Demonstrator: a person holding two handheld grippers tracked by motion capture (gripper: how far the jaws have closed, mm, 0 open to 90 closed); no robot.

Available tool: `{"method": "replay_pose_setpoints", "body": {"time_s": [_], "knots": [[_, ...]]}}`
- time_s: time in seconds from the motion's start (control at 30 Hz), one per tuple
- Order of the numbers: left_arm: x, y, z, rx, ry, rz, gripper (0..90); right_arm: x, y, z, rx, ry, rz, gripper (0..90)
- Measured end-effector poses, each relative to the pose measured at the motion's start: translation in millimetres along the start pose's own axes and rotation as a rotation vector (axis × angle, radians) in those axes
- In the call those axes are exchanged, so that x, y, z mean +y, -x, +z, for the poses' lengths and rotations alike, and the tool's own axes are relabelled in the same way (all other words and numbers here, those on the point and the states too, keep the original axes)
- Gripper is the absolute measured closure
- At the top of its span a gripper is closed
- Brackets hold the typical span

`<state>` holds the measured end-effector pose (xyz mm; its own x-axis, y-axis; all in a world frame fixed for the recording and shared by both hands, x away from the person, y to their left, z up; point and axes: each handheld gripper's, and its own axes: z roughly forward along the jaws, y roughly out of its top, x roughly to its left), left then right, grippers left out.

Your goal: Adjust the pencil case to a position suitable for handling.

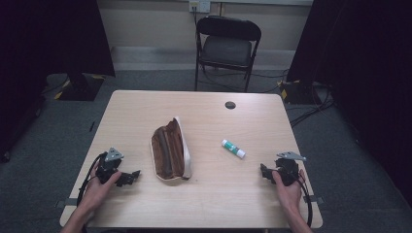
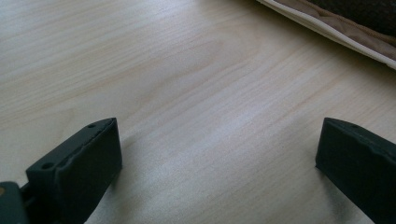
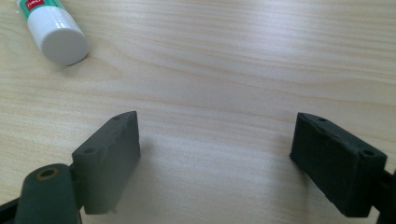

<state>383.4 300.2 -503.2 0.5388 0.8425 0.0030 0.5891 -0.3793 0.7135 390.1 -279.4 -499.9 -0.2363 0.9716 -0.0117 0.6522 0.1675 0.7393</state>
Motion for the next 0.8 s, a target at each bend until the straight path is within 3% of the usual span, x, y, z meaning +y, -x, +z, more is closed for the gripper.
{"method": "replay_pose_setpoints", "body": {"time_s": [0.8], "knots": [[1.3, -0.5, 1.4, -0.003, 0.002, -0.007, 0.0, -3.2, -0.4, -3.7, 0.0, -0.001, 0.002, 14.8]]}}
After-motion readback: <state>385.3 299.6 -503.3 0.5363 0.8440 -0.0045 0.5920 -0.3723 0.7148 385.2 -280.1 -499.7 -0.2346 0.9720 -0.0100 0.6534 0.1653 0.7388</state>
